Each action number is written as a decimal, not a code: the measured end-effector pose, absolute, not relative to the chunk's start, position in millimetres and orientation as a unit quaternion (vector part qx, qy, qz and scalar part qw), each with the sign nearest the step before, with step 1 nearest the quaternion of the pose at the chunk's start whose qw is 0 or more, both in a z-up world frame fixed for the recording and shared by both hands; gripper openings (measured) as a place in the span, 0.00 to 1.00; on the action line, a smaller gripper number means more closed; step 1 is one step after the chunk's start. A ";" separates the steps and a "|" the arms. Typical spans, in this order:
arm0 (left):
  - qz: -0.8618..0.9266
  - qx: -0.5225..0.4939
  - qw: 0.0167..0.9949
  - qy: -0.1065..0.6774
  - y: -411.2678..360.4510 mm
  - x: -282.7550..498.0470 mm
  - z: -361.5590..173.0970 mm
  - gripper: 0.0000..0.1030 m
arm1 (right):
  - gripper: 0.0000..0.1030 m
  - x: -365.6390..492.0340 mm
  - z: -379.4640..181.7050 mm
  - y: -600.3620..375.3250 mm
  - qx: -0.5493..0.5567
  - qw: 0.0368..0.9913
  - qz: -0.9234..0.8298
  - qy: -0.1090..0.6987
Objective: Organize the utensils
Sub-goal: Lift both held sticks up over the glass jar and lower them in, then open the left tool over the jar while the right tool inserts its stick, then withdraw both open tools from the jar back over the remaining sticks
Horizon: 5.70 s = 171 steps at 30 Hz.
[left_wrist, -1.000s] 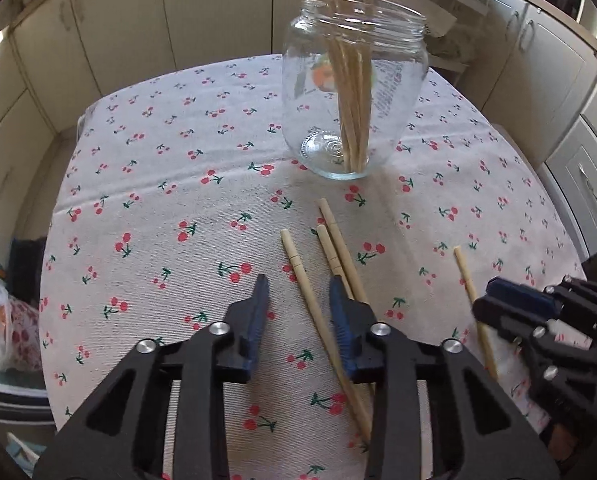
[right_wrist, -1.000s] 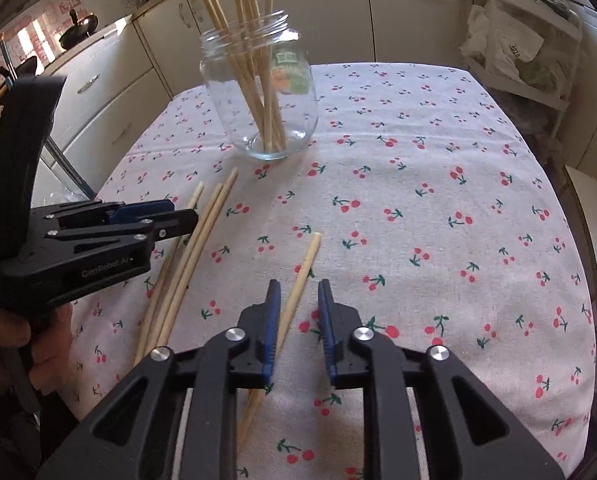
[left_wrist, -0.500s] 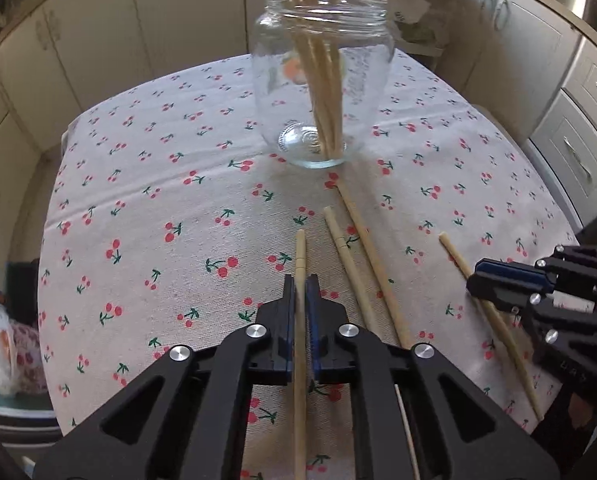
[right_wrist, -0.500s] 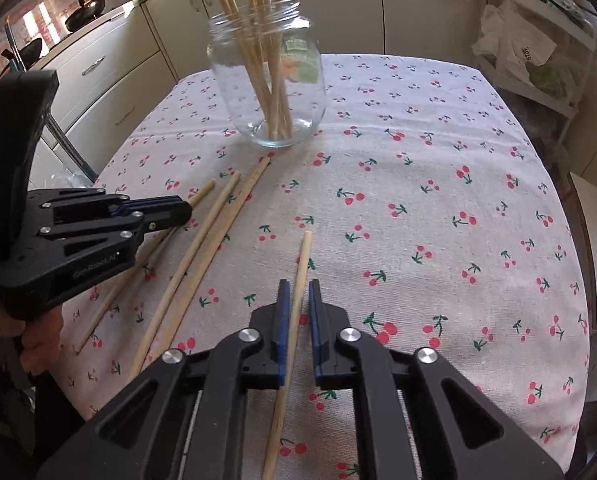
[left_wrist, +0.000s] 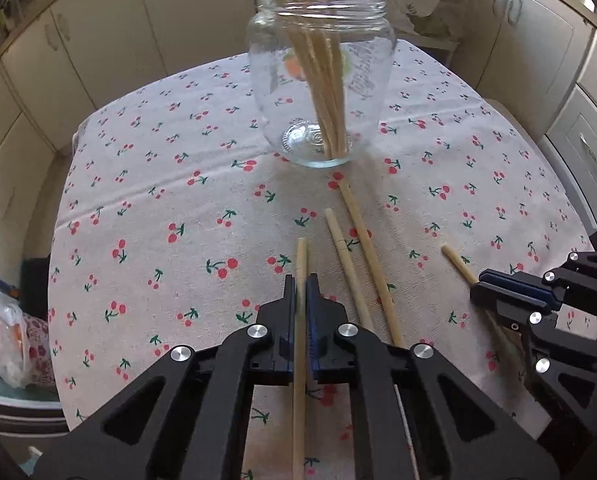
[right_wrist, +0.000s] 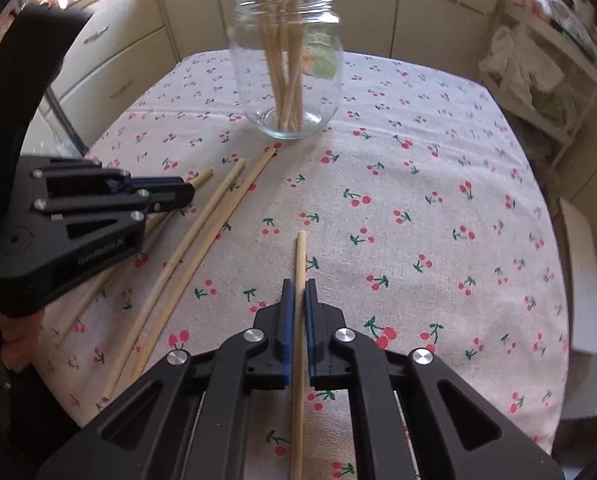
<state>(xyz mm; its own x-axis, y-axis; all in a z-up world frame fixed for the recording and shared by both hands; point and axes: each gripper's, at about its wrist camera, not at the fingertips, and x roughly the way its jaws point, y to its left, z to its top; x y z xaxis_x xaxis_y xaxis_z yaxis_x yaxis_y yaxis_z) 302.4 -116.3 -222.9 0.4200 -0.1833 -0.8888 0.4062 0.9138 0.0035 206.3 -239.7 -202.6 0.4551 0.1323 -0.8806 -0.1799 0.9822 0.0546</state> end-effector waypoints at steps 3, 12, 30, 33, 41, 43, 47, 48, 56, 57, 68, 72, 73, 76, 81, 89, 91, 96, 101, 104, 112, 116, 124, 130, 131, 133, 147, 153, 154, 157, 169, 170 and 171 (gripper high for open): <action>-0.173 0.113 0.836 0.508 -116.2 303.6 -224.2 0.05 | 0.06 203.4 -203.0 -234.8 -0.044 0.858 0.089 0.503; -0.155 0.066 0.875 0.453 -99.6 289.0 -195.9 0.05 | 0.05 197.3 -190.7 -274.8 0.175 0.869 0.116 0.449; -0.172 -0.139 0.955 0.197 -70.2 299.4 -66.2 0.05 | 0.05 197.8 -223.2 -316.1 0.302 0.848 0.073 0.430; -0.165 -0.171 0.959 0.157 -69.2 312.1 -47.9 0.05 | 0.05 196.8 -223.2 -315.8 0.299 0.848 0.077 0.430; -0.143 -0.194 0.966 0.090 -92.4 350.2 -29.9 0.05 | 0.06 195.1 -226.2 -318.2 0.311 0.843 0.087 0.430; -0.137 -0.190 0.969 0.076 -100.0 356.1 -30.3 0.05 | 0.06 195.1 -226.8 -317.9 0.313 0.842 0.089 0.430; -0.118 -0.169 0.978 0.045 -118.7 364.9 -35.8 0.05 | 0.06 194.6 -227.1 -318.9 0.319 0.840 0.091 0.429; -0.111 -0.160 0.980 0.035 -124.6 368.6 -37.0 0.05 | 0.06 194.5 -227.5 -319.5 0.321 0.839 0.092 0.429; -0.078 -0.119 0.990 0.015 -145.8 386.2 -55.0 0.05 | 0.06 193.5 -229.9 -324.9 0.339 0.832 0.096 0.428; -0.075 -0.113 0.991 0.015 -146.9 385.7 -57.9 0.05 | 0.06 193.3 -230.1 -325.4 0.340 0.831 0.097 0.428; -0.065 -0.083 0.994 0.024 -159.8 382.3 -85.8 0.05 | 0.06 192.8 -230.2 -326.3 0.346 0.829 0.098 0.428; -0.066 -0.077 0.994 0.035 -160.6 382.2 -93.0 0.05 | 0.06 192.7 -230.4 -325.9 0.348 0.829 0.098 0.427; -0.068 -0.075 0.994 0.040 -160.7 381.3 -94.7 0.05 | 0.06 192.5 -230.4 -326.3 0.348 0.829 0.098 0.427; -0.072 -0.065 0.994 0.056 -160.4 376.6 -100.9 0.05 | 0.06 192.1 -230.9 -327.6 0.351 0.827 0.099 0.427; -0.083 -0.044 0.992 0.089 -157.0 361.1 -110.0 0.05 | 0.06 191.0 -230.7 -329.2 0.352 0.828 0.099 0.426; -0.088 -0.014 0.988 0.127 -141.6 318.6 -111.9 0.50 | 0.06 191.7 -227.1 -322.2 0.332 0.835 0.092 0.429; -0.087 -0.007 0.987 0.136 -133.8 307.3 -112.7 0.56 | 0.06 192.3 -226.4 -319.8 0.327 0.837 0.090 0.430; -0.069 -0.057 0.975 0.203 -85.1 285.3 -128.7 0.72 | 0.06 195.6 -227.9 -319.2 0.326 0.836 0.089 0.433; -0.035 -0.094 0.958 0.268 -34.0 270.4 -160.0 0.73 | 0.05 201.7 -221.5 -311.7 0.284 0.842 0.085 0.452; -0.024 -0.107 0.952 0.285 -16.0 267.0 -172.6 0.74 | 0.05 209.0 -212.7 -297.3 0.213 0.849 0.078 0.477; -0.025 -0.136 0.942 0.307 5.8 265.9 -194.6 0.74 | 0.17 219.5 -203.4 -251.7 0.017 0.852 0.066 0.519; -0.026 -0.162 0.934 0.318 13.5 271.4 -200.3 0.74 | 0.37 220.5 -203.3 -239.3 -0.014 0.844 0.083 0.530; -0.030 -0.182 0.926 0.330 16.4 277.0 -206.3 0.75 | 0.13 218.1 -201.3 -239.6 -0.043 0.842 0.090 0.529; -0.032 -0.190 0.922 0.336 16.9 279.7 -208.9 0.75 | 0.05 217.8 -198.3 -250.5 0.025 0.844 0.097 0.527; -0.033 -0.190 0.921 0.337 16.7 280.3 -209.5 0.75 | 0.05 219.9 -195.0 -258.1 0.067 0.844 0.102 0.522; -0.034 -0.190 0.921 0.338 15.7 280.5 -209.8 0.75 | 0.05 225.3 -182.8 -271.6 0.134 0.852 0.104 0.495; -0.041 -0.202 0.917 0.340 15.9 283.0 -213.1 0.75 | 0.05 295.7 -48.2 -293.5 0.296 0.948 0.034 0.114; -0.047 -0.209 0.916 0.339 16.4 284.0 -214.1 0.75 | 0.05 320.2 -41.2 -277.1 0.274 0.960 -0.002 0.062; -0.048 -0.210 0.916 0.340 16.7 284.3 -214.5 0.75 | 0.05 325.8 -45.2 -273.2 0.266 0.962 -0.009 0.061; -0.048 -0.214 0.915 0.339 17.7 284.8 -214.9 0.75 | 0.05 336.8 -57.8 -265.5 0.246 0.967 -0.018 0.066; -0.050 -0.218 0.911 0.347 18.1 286.8 -217.0 0.76 | 0.05 326.7 -99.4 -245.6 0.180 0.978 -0.020 0.105; -0.049 -0.217 0.911 0.347 17.5 287.1 -216.9 0.76 | 0.05 322.7 -101.4 -243.7 0.173 0.979 -0.017 0.109; -0.049 -0.216 0.911 0.347 17.3 287.2 -216.9 0.76 | 0.05 319.7 -102.2 -242.1 0.168 0.979 -0.014 0.110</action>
